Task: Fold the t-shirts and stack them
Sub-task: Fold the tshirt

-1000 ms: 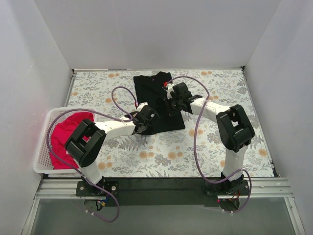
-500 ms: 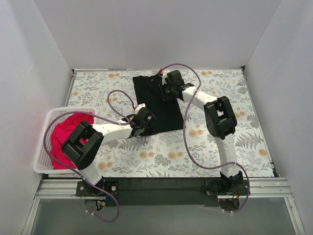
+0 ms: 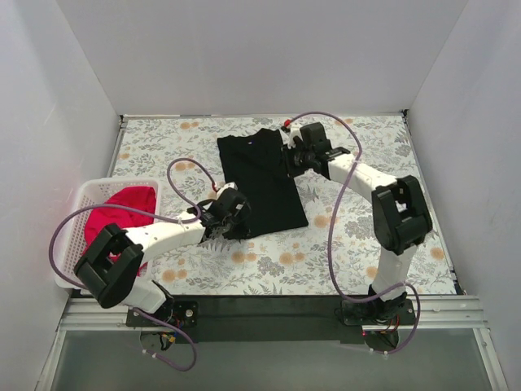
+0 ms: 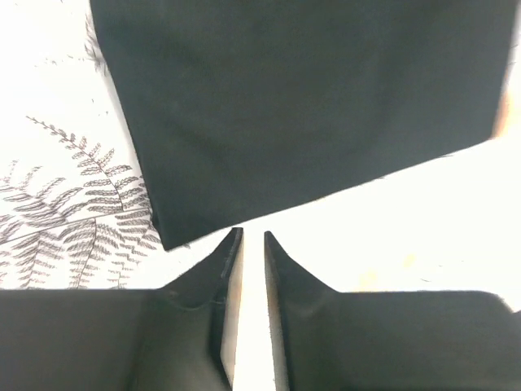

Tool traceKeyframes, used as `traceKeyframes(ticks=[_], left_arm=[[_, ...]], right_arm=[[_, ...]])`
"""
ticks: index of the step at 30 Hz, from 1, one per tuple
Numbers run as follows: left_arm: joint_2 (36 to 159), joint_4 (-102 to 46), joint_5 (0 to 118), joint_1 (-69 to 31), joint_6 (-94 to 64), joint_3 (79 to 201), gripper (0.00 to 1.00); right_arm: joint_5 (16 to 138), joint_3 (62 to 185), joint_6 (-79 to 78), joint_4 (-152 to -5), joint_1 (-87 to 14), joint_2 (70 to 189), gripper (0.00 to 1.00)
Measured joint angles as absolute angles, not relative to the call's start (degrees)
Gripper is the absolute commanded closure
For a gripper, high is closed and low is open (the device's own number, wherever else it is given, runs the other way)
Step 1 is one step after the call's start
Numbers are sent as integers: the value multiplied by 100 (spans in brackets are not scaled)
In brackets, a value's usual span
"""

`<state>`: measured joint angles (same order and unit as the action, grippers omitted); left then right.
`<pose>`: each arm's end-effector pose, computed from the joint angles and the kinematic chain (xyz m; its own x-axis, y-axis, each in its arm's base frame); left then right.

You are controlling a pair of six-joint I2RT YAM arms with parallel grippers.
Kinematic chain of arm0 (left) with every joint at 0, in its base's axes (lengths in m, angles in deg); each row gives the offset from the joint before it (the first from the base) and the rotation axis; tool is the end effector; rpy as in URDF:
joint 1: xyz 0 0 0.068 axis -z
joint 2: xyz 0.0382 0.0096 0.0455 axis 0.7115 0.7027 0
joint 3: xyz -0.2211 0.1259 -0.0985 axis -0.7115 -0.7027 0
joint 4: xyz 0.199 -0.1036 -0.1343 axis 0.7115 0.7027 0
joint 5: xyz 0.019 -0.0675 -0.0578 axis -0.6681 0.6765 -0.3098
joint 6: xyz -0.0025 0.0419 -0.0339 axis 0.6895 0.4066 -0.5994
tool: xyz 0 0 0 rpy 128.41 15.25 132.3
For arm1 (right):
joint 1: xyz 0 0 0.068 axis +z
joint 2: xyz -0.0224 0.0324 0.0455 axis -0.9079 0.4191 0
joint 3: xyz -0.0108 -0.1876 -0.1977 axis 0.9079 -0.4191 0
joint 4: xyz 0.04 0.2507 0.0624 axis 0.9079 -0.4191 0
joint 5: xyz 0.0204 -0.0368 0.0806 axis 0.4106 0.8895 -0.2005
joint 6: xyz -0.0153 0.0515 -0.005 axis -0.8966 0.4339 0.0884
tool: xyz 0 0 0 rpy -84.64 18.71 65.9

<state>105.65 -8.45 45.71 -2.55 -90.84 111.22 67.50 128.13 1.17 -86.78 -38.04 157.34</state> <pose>0.2038 -0.1844 0.1702 -0.6704 -0.7349 -0.1024 -0.5903 0.6118 -0.5266 0.3818 0.2079 0.2327 -0.6303 -0.1679 -0.7580 -0.5605 0.7740 0.2946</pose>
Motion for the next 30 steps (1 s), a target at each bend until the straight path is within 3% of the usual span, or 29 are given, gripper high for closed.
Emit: traceKeyframes(ticks=[3,9,19,24,30], left_arm=[[10160,-646,4451,-262,-9100,11264,83],[9981,-954,4414,-465,-9119,11269,94],[10777,-1280,4766,-845,-9303,10781,100],[10457,-1525,4910,-856,-9508,10355,99],[9655,-1420,5323,-839,-9725,9675,96]], right_arm=[[6265,11751,329,-8403,-3800,14936,68],[5539,9908,694,-7607,-3861,14174,68],[5063,8840,1269,-6617,-4593,14541,70],[4779,8271,1761,-5872,-4729,14458,71],[4501,7135,2147,-5697,-4698,13531,70]])
